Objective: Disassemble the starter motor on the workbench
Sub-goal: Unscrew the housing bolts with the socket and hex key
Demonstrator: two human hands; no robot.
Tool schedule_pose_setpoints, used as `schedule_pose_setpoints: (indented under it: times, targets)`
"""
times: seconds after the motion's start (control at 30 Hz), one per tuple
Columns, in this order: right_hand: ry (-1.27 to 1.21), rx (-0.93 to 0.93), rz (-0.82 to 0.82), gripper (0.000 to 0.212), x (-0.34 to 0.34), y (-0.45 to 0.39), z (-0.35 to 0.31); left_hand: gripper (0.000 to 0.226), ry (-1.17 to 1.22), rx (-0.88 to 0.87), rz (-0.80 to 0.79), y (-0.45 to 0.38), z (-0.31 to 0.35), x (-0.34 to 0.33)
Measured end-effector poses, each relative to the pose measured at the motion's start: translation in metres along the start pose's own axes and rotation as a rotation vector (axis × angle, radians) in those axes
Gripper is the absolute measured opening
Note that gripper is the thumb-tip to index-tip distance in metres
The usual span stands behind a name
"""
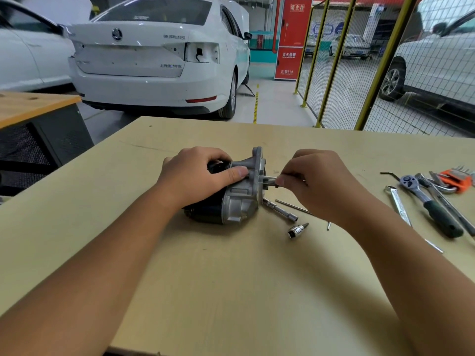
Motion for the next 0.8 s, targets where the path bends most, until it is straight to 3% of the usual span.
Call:
schedule_pose_setpoints:
  times: [0.3, 0.53, 0.67, 0.8]
  targets:
    - [-0.017, -0.008, 0.041, 0.013, 0.005, 0.000, 0.000, 0.078, 0.007, -0.003, -0.009, 0.000, 0.001, -0.001]
    - [-0.155, -0.077, -0.105, 0.011, -0.009, 0.000, 0.013, 0.079, -0.016, -0.015, -0.023, 0.001, 0.001, -0.002]
    - [-0.186, -0.130, -0.188, 0.021, -0.020, -0.001, 0.018, 0.075, -0.018, -0.023, -0.016, 0.000, 0.000, -0.003]
    - [-0.172, -0.148, -0.153, 0.021, -0.019, -0.002, 0.018, 0.069, -0.017, -0.035, 0.000, 0.000, -0.001, -0.002]
Point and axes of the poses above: each hand's wrist, its own y-axis away from the middle knuckle, its own x-axis out of the back of the hand, z = x × y, the point moved 9 cm from there along -y, towards the middle knuckle, and after that the axes turned 15 degrees about -x, right-handed, at the moved point
